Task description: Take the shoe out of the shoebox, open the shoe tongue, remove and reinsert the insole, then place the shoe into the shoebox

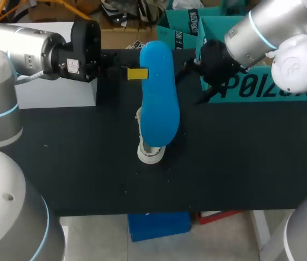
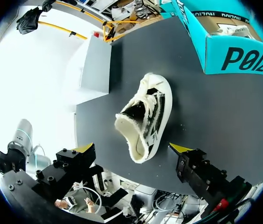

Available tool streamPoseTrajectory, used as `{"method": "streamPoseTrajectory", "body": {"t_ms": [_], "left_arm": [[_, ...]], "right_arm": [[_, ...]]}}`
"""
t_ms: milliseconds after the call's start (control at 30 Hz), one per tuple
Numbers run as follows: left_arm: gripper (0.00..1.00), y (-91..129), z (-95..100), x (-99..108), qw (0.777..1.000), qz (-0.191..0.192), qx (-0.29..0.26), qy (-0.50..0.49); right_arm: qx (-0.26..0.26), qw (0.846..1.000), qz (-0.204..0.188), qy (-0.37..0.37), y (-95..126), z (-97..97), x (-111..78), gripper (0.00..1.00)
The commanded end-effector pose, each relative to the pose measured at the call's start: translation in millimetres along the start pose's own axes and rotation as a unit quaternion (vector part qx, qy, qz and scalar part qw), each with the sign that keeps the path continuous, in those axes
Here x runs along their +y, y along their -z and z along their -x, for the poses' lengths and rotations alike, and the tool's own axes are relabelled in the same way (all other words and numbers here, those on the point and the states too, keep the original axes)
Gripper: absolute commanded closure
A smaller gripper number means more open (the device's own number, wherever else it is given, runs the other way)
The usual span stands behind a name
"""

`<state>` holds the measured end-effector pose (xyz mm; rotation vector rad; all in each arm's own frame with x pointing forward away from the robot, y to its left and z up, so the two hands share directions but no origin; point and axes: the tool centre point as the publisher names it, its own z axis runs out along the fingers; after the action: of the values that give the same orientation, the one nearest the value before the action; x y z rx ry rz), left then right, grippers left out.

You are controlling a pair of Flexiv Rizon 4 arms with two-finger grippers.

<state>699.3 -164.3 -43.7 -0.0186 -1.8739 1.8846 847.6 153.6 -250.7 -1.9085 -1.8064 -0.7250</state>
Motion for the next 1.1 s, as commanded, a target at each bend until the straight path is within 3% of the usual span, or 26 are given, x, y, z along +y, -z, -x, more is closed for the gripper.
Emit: {"method": "streamPoseTrajectory", "body": {"t_ms": [33, 300, 467, 533, 600, 633, 700, 733, 767, 800, 1100], "left_arm": [[1.0, 3.9, -13.2, 1.7, 0.986, 0.033, -0.037, -0.158], [1.0, 15.5, -21.4, 16.7, 0.924, 0.077, -0.06, -0.37], [1.0, 21.6, -23.3, 33.7, 0.888, 0.102, -0.086, -0.441], [1.0, 22.9, -24.6, 40.2, 0.853, 0.138, -0.092, -0.495], [1.0, 24.3, -25.7, 43.6, 0.829, 0.148, -0.105, -0.529], [1.0, 24.3, -27.0, 45.7, 0.793, 0.177, -0.112, -0.572], [1.0, 23.6, -29.0, 48.7, 0.777, 0.178, -0.113, -0.593], [1.0, 24.3, -28.2, 51.3, 0.758, 0.192, -0.123, -0.611], [1.0, 24.0, -28.0, 53.6, 0.752, 0.197, -0.12, -0.618], [1.0, 23.9, -27.1, 57.5, 0.765, 0.199, -0.109, -0.602], [1.0, 23.9, -27.1, 57.5, 0.765, 0.199, -0.109, -0.602]], "right_arm": [[0.125, 0.992, 0.022, -0.009, 0.4, 5.0, -5.6, 0.0], [0.177, 0.983, 0.04, -0.012, 7.7, -10.2, 0.4, 0.0], [0.192, 0.979, 0.063, -0.012, 13.8, -13.8, 2.7, 0.0], [0.192, 0.979, 0.063, -0.012, 13.8, -13.8, 2.7, 0.0], [0.192, 0.979, 0.063, -0.012, 13.8, -13.8, 2.7, 0.0], [0.192, 0.979, 0.063, -0.012, 13.8, -13.8, 2.7, 0.0], [0.192, 0.979, 0.063, -0.012, 13.8, -13.8, 2.7, 0.0], [0.192, 0.979, 0.063, -0.012, 13.8, -13.8, 2.7, 0.0], [0.192, 0.979, 0.063, -0.012, 13.8, -13.8, 2.7, 0.0], [0.192, 0.979, 0.063, -0.012, 13.8, -13.8, 2.7, 0.0], [0.192, 0.979, 0.063, -0.012, 13.8, -13.8, 2.7, 0.0]]}}
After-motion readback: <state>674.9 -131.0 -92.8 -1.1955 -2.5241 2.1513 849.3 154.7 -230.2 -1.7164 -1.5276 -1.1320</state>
